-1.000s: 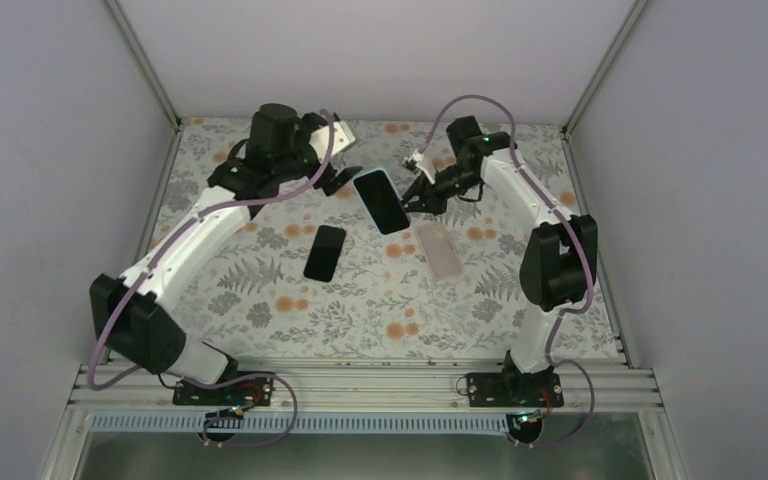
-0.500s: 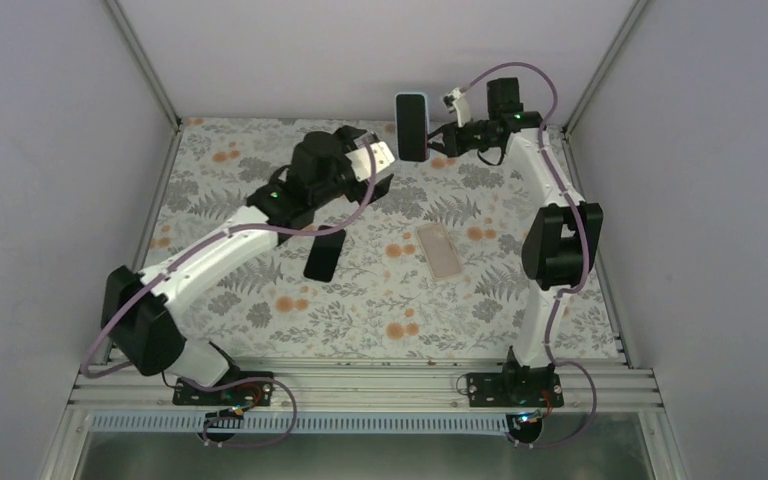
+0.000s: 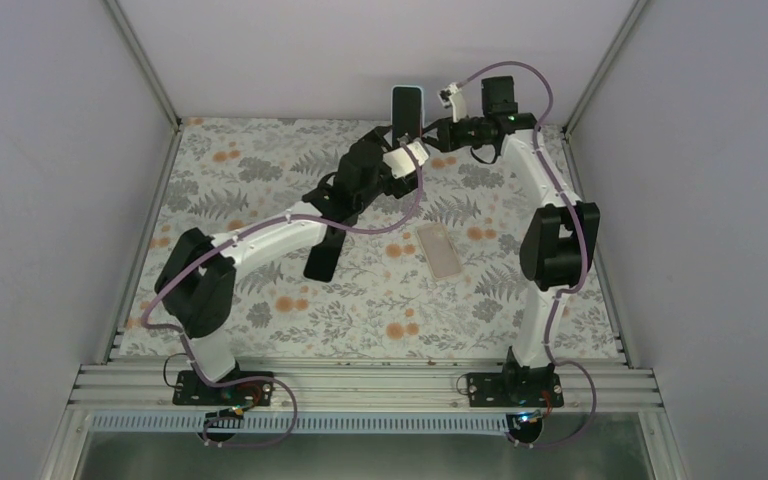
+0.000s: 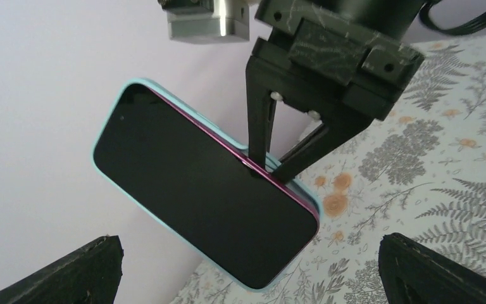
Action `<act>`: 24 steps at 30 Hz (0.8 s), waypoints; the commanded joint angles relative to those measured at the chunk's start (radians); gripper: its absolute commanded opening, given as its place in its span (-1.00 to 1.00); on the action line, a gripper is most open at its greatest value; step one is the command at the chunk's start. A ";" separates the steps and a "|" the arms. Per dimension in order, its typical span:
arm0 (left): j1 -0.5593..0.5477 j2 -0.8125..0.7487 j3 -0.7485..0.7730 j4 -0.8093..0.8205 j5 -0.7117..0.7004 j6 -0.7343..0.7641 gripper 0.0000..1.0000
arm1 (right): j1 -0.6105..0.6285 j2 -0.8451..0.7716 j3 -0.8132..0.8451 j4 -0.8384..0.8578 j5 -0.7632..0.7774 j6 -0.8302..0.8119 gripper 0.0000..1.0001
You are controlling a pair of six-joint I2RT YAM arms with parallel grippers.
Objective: Take the phone out of the phone case
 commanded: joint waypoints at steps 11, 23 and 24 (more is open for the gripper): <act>-0.003 0.097 -0.005 0.199 -0.122 0.008 1.00 | 0.046 -0.089 -0.024 0.078 -0.023 0.029 -0.93; 0.003 0.150 0.017 0.196 -0.174 0.016 1.00 | 0.068 -0.112 -0.043 0.085 -0.020 0.028 -0.93; 0.005 0.156 0.022 0.196 -0.183 0.017 1.00 | 0.067 -0.118 -0.045 0.087 -0.019 0.028 -0.93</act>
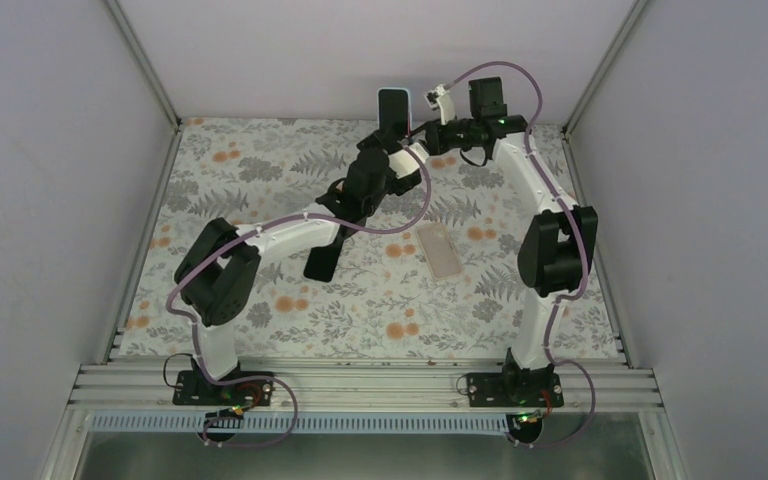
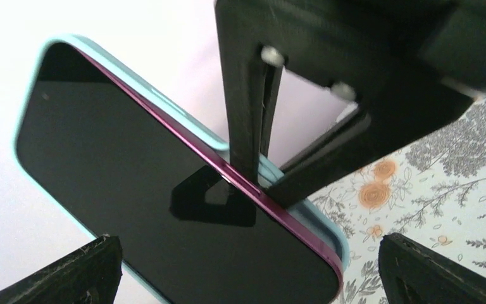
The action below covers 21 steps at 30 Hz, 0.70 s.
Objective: Take the phone out of the phone case
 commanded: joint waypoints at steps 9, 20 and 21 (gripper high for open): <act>0.027 -0.001 -0.017 0.105 -0.100 0.010 0.98 | 0.010 -0.100 -0.036 0.059 -0.032 0.002 -0.93; 0.003 -0.100 -0.096 0.092 0.033 0.017 0.99 | 0.021 -0.069 -0.012 0.042 -0.014 -0.007 -0.93; 0.003 -0.099 -0.097 0.097 0.028 0.019 0.99 | 0.023 -0.069 -0.012 0.042 -0.014 -0.008 -0.93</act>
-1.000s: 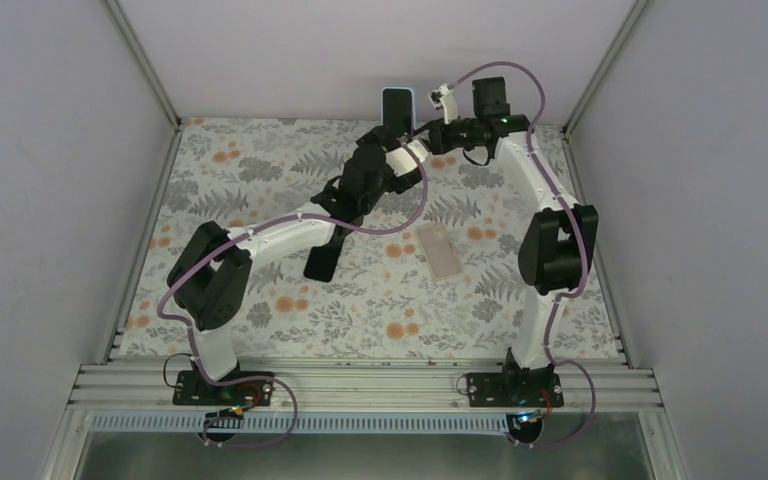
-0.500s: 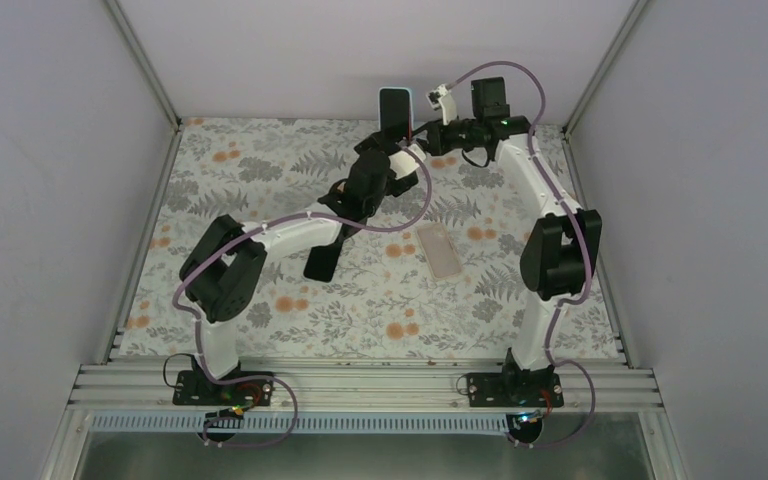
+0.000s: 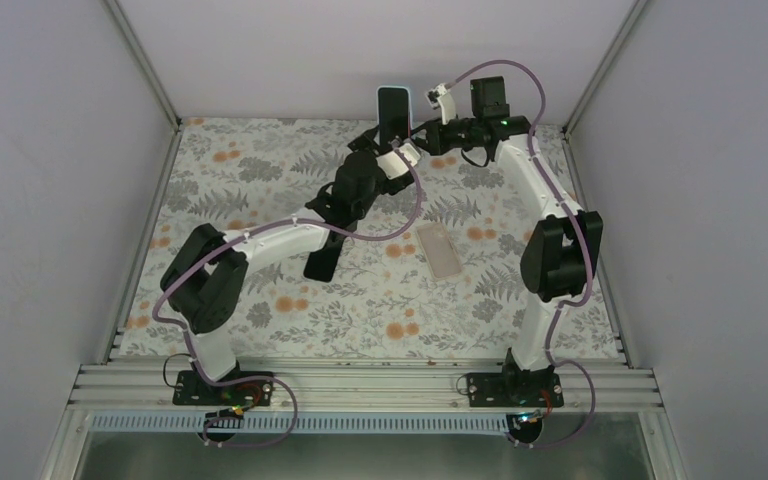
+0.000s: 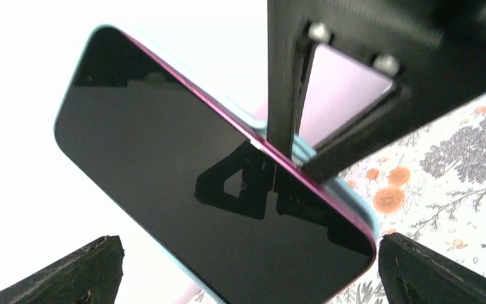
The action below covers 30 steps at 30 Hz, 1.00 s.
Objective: Take the phone out of the phone case
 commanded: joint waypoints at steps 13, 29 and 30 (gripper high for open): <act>-0.014 0.029 0.035 -0.016 0.052 -0.004 1.00 | 0.024 -0.034 0.015 0.028 -0.022 -0.007 -0.93; 0.004 0.042 0.043 0.028 -0.022 0.021 1.00 | 0.035 -0.036 0.009 0.019 -0.034 -0.018 -0.93; 0.008 0.049 0.048 0.030 -0.024 0.022 1.00 | 0.035 -0.037 0.008 0.018 -0.033 -0.019 -0.93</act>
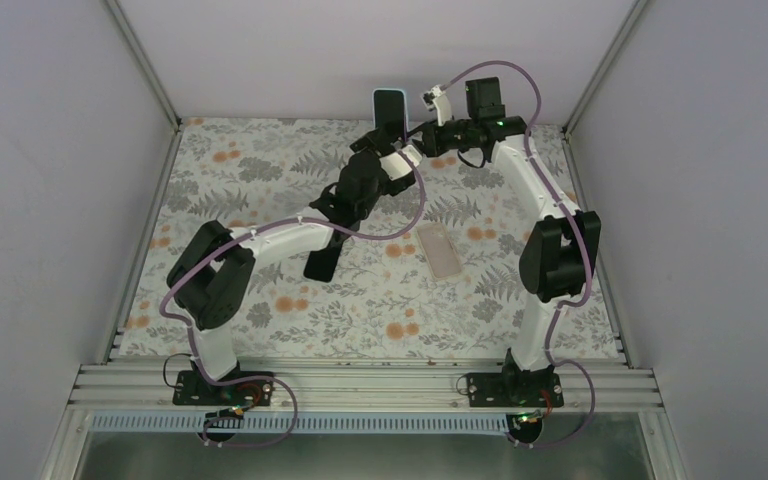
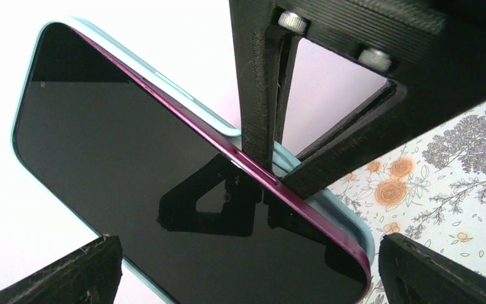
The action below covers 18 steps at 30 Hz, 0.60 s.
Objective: Take the phone out of the phone case
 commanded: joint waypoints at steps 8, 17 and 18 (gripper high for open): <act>0.030 0.018 0.028 0.061 -0.056 0.011 0.99 | 0.019 -0.048 -0.003 0.022 -0.046 -0.026 -0.93; 0.033 -0.078 -0.086 0.161 -0.055 0.040 0.92 | 0.019 -0.035 0.011 0.014 -0.021 -0.031 -0.93; 0.033 -0.082 -0.091 0.171 -0.061 0.046 0.92 | 0.018 -0.035 0.011 0.013 -0.021 -0.033 -0.93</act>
